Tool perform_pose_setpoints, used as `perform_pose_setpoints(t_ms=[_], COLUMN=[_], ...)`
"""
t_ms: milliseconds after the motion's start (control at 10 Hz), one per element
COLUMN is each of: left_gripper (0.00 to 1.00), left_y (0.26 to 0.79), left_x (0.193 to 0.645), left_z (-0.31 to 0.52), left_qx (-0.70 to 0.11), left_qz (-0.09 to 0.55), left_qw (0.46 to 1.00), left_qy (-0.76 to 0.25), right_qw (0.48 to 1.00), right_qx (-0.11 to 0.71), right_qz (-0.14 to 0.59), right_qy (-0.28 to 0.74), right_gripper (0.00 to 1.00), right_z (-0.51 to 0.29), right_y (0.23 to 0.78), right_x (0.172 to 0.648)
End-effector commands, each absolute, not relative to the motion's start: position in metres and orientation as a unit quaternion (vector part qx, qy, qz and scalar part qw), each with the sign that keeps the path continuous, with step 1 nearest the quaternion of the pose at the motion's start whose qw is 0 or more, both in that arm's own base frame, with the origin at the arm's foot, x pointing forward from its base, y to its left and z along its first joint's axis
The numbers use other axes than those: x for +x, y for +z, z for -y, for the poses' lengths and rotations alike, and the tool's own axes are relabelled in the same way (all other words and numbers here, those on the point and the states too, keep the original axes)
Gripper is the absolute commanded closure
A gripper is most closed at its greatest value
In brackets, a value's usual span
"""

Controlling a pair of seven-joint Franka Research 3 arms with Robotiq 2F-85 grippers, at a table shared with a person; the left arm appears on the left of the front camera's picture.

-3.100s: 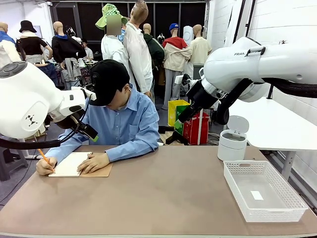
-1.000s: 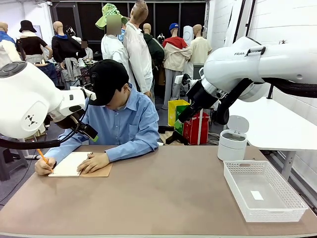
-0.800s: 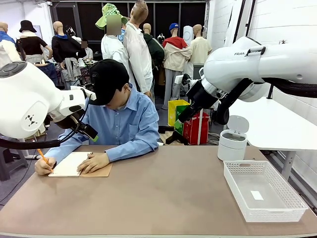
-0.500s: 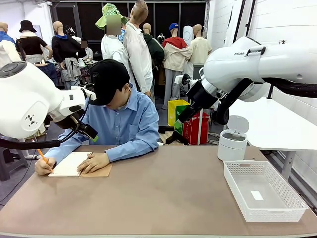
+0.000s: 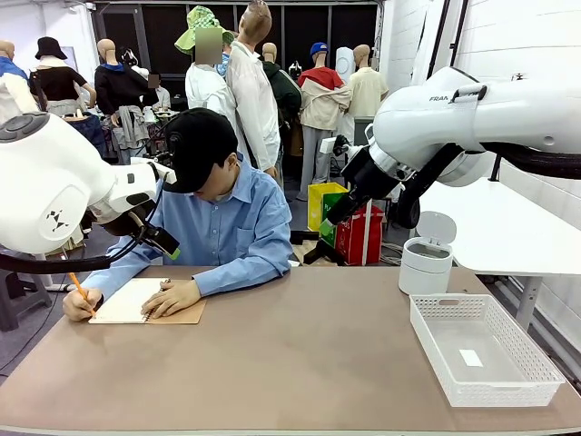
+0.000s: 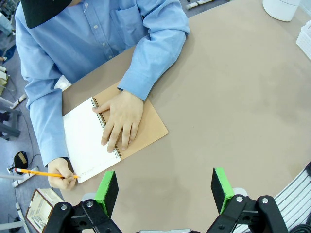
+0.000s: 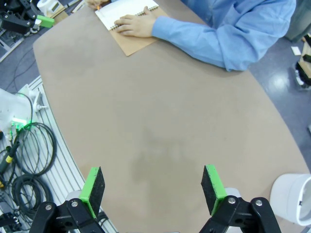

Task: Sort the paper based on its condition.
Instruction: If a person hands you a paper, place it in the Organizing basket , and if it's crumpled, put it in the Trash can.

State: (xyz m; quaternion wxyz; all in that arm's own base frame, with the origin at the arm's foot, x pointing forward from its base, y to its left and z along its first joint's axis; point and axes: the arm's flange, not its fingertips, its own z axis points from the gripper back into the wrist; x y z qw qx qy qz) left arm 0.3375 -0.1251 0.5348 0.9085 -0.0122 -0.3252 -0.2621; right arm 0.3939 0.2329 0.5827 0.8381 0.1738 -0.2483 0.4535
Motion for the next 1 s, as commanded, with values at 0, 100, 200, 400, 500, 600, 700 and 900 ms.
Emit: perform_pose_setpoints(t_ms=[0,100,200,400,500,600,700,900], left_gripper=[0.00,0.00,0.00,0.00,0.00,0.00,0.00,0.00], left_y=[0.5345,0.5345,0.5345,0.5345,0.5345,0.5345,0.5345,0.5345], left_x=[0.3373,0.3373,0.3373,0.3373,0.3373,0.3373,0.3373,0.3373], left_z=[0.1245,0.1245,0.1245,0.1245,0.1245,0.1245,0.1245,0.1245], left_qx=[-0.012,-0.012,-0.012,-0.012,-0.012,-0.012,-0.012,-0.012], left_qz=[0.323,0.323,0.323,0.323,0.323,0.323,0.323,0.323], left_qw=[0.909,0.909,0.909,0.909,0.909,0.909,0.909,0.909], left_qy=[-0.262,-0.262,-0.262,-0.262,-0.262,-0.262,-0.262,-0.262], right_qw=[0.839,0.839,0.839,0.839,0.839,0.839,0.839,0.839], right_qx=[0.175,0.175,0.175,0.175,0.175,0.175,0.175,0.175], right_qz=[0.246,0.246,0.246,0.246,0.246,0.246,0.246,0.246], right_qy=[0.453,0.453,0.453,0.453,0.453,0.453,0.453,0.453], right_gripper=[0.00,0.00,0.00,0.00,0.00,0.00,0.00,0.00], right_z=[-0.2326,-0.2326,-0.2326,-0.2326,-0.2326,-0.2326,-0.2326,-0.2326], right_y=[0.5817,0.5817,0.5817,0.5817,0.5817,0.5817,0.5817,0.5817], right_x=[0.3935,0.3935,0.3935,0.3935,0.3935,0.3935,0.3935,0.3935])
